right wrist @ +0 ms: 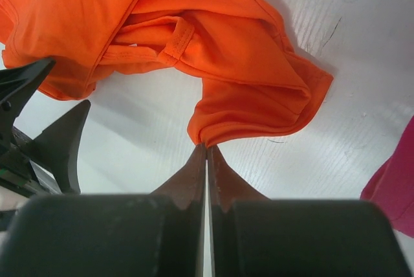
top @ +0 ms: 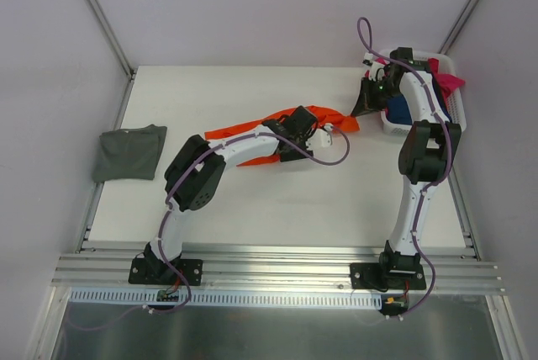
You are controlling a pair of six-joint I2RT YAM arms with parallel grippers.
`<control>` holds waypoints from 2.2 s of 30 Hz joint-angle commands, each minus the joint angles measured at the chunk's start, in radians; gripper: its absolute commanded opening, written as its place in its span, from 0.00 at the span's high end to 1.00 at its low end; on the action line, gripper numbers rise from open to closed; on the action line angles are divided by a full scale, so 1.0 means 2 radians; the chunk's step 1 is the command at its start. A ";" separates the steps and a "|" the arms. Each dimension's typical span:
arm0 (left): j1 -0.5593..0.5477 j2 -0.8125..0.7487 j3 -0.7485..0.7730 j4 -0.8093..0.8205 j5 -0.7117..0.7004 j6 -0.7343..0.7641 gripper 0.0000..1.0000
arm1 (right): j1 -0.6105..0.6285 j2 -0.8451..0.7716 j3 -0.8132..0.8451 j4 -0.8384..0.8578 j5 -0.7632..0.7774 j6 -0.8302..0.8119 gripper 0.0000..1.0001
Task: Fold and stack the t-shirts
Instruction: Flatten out the tshirt
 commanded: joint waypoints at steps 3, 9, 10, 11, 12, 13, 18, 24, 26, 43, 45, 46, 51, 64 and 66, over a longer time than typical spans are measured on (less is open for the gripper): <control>0.020 0.009 0.013 -0.012 -0.017 -0.016 0.49 | 0.004 -0.029 -0.001 0.009 -0.007 0.008 0.99; 0.030 0.011 0.031 -0.012 -0.022 -0.022 1.00 | 0.005 -0.035 -0.003 0.010 -0.004 0.008 1.00; 0.033 0.005 0.036 -0.012 -0.024 -0.024 1.00 | 0.006 -0.036 -0.003 0.010 -0.002 0.008 0.99; 0.037 -0.001 0.040 -0.012 -0.025 -0.028 1.00 | 0.006 -0.040 -0.002 0.010 -0.001 0.008 1.00; 0.041 -0.008 0.044 -0.012 -0.024 -0.039 1.00 | 0.005 -0.042 0.000 0.009 0.000 0.007 0.99; 0.052 -0.027 0.050 -0.012 -0.021 -0.043 1.00 | 0.005 -0.043 0.005 0.010 0.002 0.006 0.99; 0.078 -0.085 0.080 -0.013 -0.035 -0.021 0.90 | 0.004 -0.055 0.019 0.008 0.009 0.004 0.99; 0.097 -0.136 0.081 -0.018 -0.049 0.023 0.70 | 0.003 -0.071 0.022 0.015 0.005 0.008 1.00; 0.098 -0.142 0.077 -0.019 -0.057 0.024 0.75 | 0.003 -0.070 0.025 0.016 0.004 0.010 0.99; 0.220 -0.039 0.170 -0.151 0.059 -0.149 0.25 | 0.004 -0.044 0.040 0.019 -0.014 0.025 0.99; 0.244 0.006 0.230 -0.173 0.109 -0.182 0.20 | 0.003 -0.046 0.033 0.015 -0.015 0.022 0.99; 0.262 0.021 0.250 -0.190 0.127 -0.200 0.19 | 0.003 -0.047 0.028 0.013 -0.014 0.022 0.99; 0.292 0.104 0.334 -0.230 0.178 -0.198 0.24 | 0.011 -0.061 -0.006 0.008 0.000 0.012 1.00; 0.282 0.090 0.279 -0.223 0.186 -0.146 0.29 | 0.044 -0.062 -0.007 -0.001 0.051 -0.029 0.99; 0.282 0.090 0.277 -0.223 0.183 -0.143 0.29 | 0.046 -0.058 -0.004 0.000 0.051 -0.028 0.99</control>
